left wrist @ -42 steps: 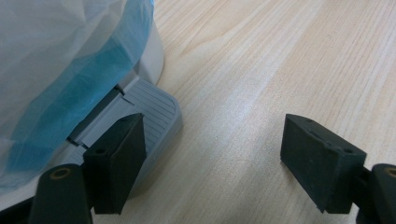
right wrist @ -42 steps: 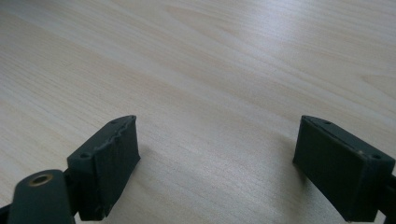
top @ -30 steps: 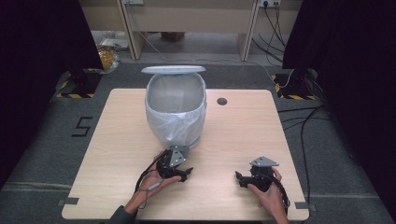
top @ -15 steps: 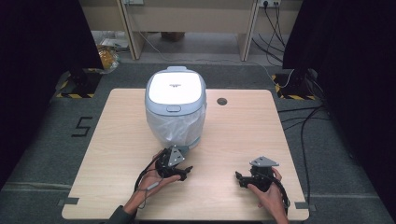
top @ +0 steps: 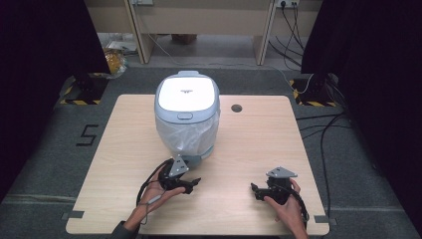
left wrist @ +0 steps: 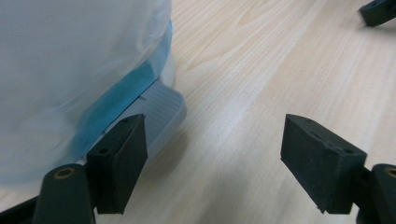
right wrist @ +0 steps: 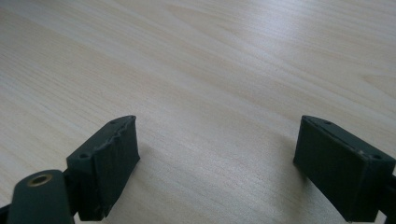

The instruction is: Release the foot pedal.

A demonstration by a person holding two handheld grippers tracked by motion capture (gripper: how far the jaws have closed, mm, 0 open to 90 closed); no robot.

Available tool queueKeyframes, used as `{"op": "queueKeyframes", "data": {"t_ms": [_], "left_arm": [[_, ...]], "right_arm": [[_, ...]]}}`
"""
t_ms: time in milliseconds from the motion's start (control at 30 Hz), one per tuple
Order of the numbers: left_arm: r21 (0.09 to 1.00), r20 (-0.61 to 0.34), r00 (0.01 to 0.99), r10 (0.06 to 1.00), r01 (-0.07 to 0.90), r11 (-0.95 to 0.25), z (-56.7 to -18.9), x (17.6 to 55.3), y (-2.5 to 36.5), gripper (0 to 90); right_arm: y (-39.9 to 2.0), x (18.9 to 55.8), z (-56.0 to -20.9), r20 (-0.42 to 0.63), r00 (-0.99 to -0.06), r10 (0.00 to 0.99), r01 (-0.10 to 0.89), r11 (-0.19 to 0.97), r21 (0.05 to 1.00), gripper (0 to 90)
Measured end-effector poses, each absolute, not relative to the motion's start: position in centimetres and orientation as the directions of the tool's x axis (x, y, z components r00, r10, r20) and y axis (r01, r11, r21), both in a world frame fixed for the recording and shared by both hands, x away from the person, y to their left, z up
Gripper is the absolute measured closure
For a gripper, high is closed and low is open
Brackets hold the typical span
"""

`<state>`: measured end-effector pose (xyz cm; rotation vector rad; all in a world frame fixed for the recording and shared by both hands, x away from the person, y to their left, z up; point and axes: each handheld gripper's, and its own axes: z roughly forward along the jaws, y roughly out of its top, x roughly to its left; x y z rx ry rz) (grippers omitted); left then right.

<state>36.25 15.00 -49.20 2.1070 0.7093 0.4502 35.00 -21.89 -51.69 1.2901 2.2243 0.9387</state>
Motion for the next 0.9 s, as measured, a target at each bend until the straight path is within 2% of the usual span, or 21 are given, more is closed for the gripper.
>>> {"op": "queueKeyframes", "data": {"t_ms": [367,900], "left_arm": [[0.796,0.026,0.801,0.598,0.345,-0.497,-51.4,33.4,17.9,22.7],[0.774,0.037,0.832,0.553,0.326,-0.543,-52.1,30.7,17.5,21.7]], "right_arm": [[-21.9,35.0,-51.7,-0.009,-0.494,0.87,0.6,0.348,0.72,13.6],[-21.9,35.0,-51.7,-0.009,-0.494,0.87,0.6,0.348,0.72,13.6]]}}
